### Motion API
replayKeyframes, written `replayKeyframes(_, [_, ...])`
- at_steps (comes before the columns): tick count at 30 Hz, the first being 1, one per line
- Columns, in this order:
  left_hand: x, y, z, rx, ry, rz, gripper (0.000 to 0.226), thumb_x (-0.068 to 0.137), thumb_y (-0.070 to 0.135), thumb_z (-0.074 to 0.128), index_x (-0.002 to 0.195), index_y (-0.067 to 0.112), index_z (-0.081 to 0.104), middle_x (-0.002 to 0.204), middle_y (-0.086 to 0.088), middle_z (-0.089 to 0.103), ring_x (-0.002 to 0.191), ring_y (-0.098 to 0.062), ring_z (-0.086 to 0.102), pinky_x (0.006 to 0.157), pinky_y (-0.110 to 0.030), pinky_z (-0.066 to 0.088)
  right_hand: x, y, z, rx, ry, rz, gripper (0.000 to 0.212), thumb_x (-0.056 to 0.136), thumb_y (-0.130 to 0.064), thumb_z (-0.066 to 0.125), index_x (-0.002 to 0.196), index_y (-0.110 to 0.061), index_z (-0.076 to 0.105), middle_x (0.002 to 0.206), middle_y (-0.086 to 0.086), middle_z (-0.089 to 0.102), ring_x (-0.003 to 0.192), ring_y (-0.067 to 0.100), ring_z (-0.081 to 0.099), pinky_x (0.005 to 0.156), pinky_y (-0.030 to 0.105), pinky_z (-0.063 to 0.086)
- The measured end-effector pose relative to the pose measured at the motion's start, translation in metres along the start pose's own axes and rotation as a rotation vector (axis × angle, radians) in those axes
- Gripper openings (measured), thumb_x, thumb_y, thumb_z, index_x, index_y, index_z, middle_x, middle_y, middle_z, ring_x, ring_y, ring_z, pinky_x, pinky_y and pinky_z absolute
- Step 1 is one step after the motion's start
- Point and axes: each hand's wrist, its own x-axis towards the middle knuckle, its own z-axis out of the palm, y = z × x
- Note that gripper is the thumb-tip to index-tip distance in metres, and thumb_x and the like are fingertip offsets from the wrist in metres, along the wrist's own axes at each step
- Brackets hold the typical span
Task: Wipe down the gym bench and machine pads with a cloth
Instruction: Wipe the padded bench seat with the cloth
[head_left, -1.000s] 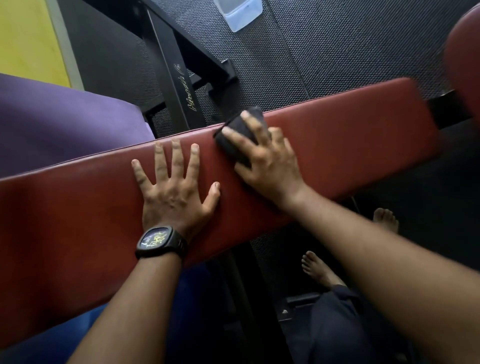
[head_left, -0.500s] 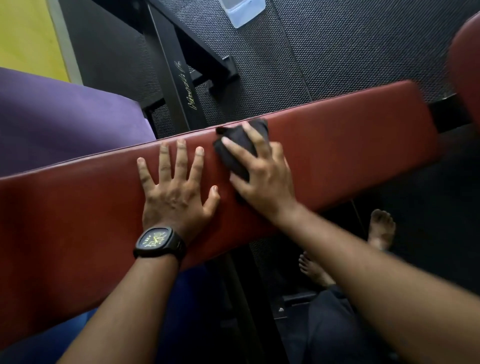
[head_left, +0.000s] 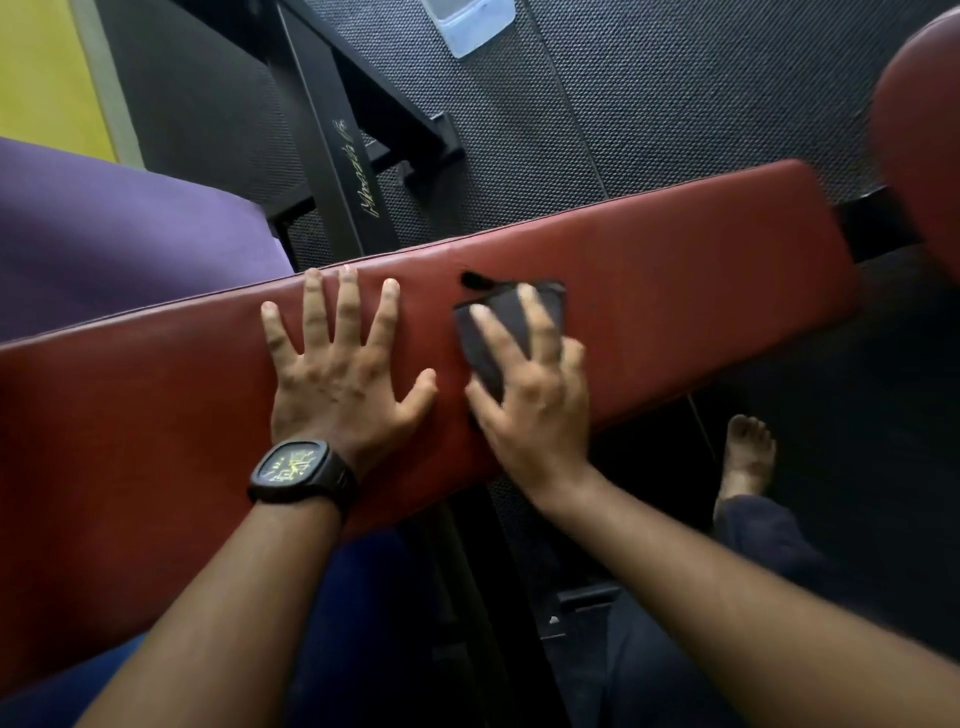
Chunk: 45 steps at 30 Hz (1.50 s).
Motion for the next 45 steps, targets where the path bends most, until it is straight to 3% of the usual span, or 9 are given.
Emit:
replayKeyframes(4, [0.0, 0.0, 0.001, 0.024, 0.01, 0.023, 0.092, 0.082, 0.075, 0.028, 0.161, 0.027, 0.024, 0.168, -0.015, 0.018, 0.154, -0.041, 0.01, 0.117, -0.071, 0.006, 0.079, 0.017, 0.001, -0.133, -0.073, -0.307, 0.066, 0.079, -0.051, 0.051, 0.144, -0.043, 0.051, 0.16, 0.0, 0.039, 0.106, 0.038, 0.055, 0.082, 0.046, 0.054])
replayKeyframes(10, [0.002, 0.0, 0.001, 0.028, 0.009, 0.046, 0.091, 0.082, 0.073, 0.029, 0.16, 0.027, 0.026, 0.167, -0.014, 0.019, 0.154, -0.042, 0.012, 0.116, -0.072, 0.008, 0.074, 0.058, 0.002, -0.142, 0.123, 0.26, 0.061, 0.088, -0.047, 0.05, 0.148, -0.039, 0.046, 0.16, 0.002, 0.038, 0.109, 0.037, 0.057, 0.091, 0.046, 0.05])
replayKeyframes(13, [0.005, 0.002, 0.001, 0.031, 0.001, 0.048, 0.093, 0.081, 0.073, 0.03, 0.16, 0.026, 0.025, 0.167, -0.015, 0.019, 0.153, -0.043, 0.013, 0.116, -0.072, 0.008, 0.018, 0.033, 0.005, -0.109, 0.176, 0.356, 0.059, 0.086, -0.043, 0.053, 0.144, -0.032, 0.053, 0.156, 0.009, 0.043, 0.1, 0.039, 0.058, 0.092, 0.043, 0.047])
replayKeyframes(21, [0.008, 0.004, 0.002, 0.023, 0.002, 0.049, 0.097, 0.081, 0.079, 0.026, 0.162, 0.025, 0.022, 0.168, -0.016, 0.016, 0.153, -0.045, 0.012, 0.116, -0.073, 0.008, 0.074, 0.023, -0.001, -0.164, -0.056, -0.361, 0.064, 0.079, -0.049, 0.055, 0.143, -0.043, 0.054, 0.158, 0.0, 0.042, 0.105, 0.038, 0.057, 0.078, 0.047, 0.054])
replayKeyframes(27, [0.012, 0.008, 0.002, 0.019, 0.003, 0.031, 0.1, 0.08, 0.083, 0.026, 0.162, 0.026, 0.02, 0.167, -0.017, 0.016, 0.153, -0.046, 0.01, 0.115, -0.074, 0.007, 0.064, 0.07, -0.004, -0.155, 0.107, 0.274, 0.061, 0.089, -0.049, 0.046, 0.149, -0.038, 0.045, 0.16, 0.003, 0.037, 0.111, 0.039, 0.056, 0.092, 0.047, 0.05])
replayKeyframes(30, [0.015, 0.009, 0.003, 0.03, -0.003, 0.039, 0.1, 0.081, 0.084, 0.023, 0.162, 0.025, 0.019, 0.168, -0.017, 0.014, 0.152, -0.046, 0.009, 0.116, -0.074, 0.006, 0.009, 0.043, 0.002, -0.164, 0.155, 0.371, 0.059, 0.089, -0.044, 0.05, 0.147, -0.032, 0.049, 0.158, 0.009, 0.039, 0.102, 0.04, 0.056, 0.088, 0.046, 0.05])
replayKeyframes(38, [0.018, 0.012, 0.002, 0.032, -0.022, 0.069, 0.099, 0.081, 0.078, 0.025, 0.162, 0.022, 0.021, 0.168, -0.017, 0.013, 0.154, -0.043, 0.008, 0.117, -0.072, 0.007, 0.065, 0.033, -0.007, -0.195, -0.07, -0.295, 0.065, 0.08, -0.051, 0.051, 0.145, -0.044, 0.051, 0.16, -0.001, 0.039, 0.106, 0.037, 0.055, 0.077, 0.045, 0.052])
replayKeyframes(42, [0.021, 0.015, 0.0, 0.04, -0.042, 0.066, 0.1, 0.08, 0.077, 0.024, 0.162, 0.02, 0.019, 0.169, -0.016, 0.012, 0.154, -0.042, 0.007, 0.117, -0.072, 0.007, 0.115, 0.079, -0.014, -0.19, -0.1, 0.002, 0.065, 0.09, -0.051, 0.053, 0.152, -0.047, 0.036, 0.165, -0.003, 0.028, 0.117, 0.036, 0.052, 0.09, 0.049, 0.053])
replayKeyframes(45, [0.026, 0.023, -0.002, 0.014, -0.062, 0.038, 0.101, 0.079, 0.077, 0.024, 0.162, 0.019, 0.019, 0.169, -0.016, 0.012, 0.154, -0.043, 0.007, 0.116, -0.073, 0.005, 0.081, 0.086, -0.01, -0.16, 0.063, 0.263, 0.062, 0.089, -0.048, 0.049, 0.15, -0.04, 0.042, 0.161, 0.002, 0.034, 0.11, 0.038, 0.055, 0.089, 0.047, 0.051])
